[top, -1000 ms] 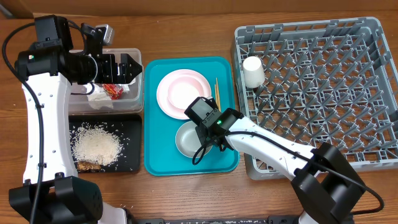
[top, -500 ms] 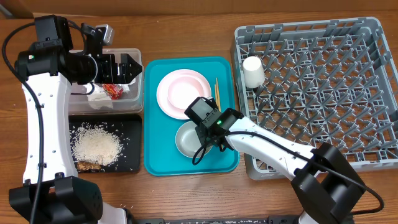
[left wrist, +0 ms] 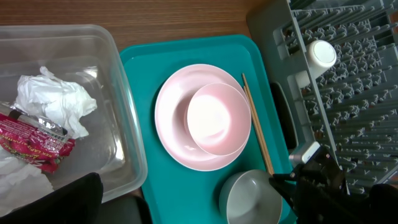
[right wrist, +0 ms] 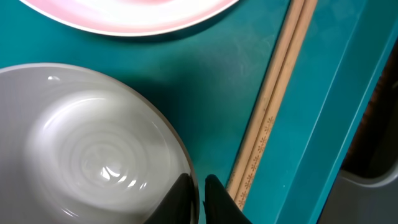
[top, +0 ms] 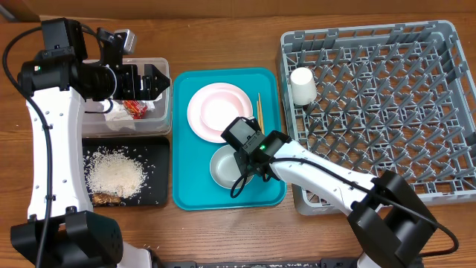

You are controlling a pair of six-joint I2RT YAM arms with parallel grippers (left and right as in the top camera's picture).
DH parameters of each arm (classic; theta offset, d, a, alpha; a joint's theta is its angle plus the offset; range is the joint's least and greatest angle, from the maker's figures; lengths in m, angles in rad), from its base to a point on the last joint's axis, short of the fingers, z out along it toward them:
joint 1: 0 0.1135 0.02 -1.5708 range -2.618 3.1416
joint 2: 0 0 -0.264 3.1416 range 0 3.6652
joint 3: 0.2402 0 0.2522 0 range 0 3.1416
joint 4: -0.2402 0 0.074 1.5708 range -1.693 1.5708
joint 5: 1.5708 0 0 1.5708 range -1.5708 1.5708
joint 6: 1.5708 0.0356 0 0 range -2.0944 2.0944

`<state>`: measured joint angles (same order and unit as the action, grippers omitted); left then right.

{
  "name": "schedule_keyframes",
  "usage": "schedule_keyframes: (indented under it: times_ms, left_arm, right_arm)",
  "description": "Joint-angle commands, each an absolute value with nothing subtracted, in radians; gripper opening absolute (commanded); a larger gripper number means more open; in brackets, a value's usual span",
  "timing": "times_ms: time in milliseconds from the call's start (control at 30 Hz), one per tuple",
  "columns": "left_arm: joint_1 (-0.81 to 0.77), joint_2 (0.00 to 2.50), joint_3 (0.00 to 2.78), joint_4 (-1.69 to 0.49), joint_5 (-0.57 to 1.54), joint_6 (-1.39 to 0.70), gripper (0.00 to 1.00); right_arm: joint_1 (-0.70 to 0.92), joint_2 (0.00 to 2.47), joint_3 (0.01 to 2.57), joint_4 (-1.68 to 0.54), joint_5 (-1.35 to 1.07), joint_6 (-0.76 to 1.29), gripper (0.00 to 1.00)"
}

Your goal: Sort waste into correct bins and load items into the dishwasher

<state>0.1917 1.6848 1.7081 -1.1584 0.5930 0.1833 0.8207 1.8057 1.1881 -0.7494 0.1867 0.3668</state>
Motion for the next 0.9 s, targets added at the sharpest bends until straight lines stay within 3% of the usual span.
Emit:
schedule_keyframes:
  times_ms: [0, 200, 867]
  left_arm:
    - [0.191, 1.677, 1.735, -1.158, 0.591, 0.176, 1.0]
    - [0.19, 1.677, 1.735, -1.158, 0.591, 0.176, 1.0]
    - [0.189, 1.677, 1.735, -1.158, 0.591, 0.176, 1.0]
  right_arm:
    - [0.823, 1.812, 1.183, -0.738, 0.186, 0.376, 0.1]
    - [0.823, 1.812, 1.183, -0.737, 0.186, 0.376, 0.04]
    - [0.823, 1.802, 1.259, -0.769, 0.186, 0.326, 0.04]
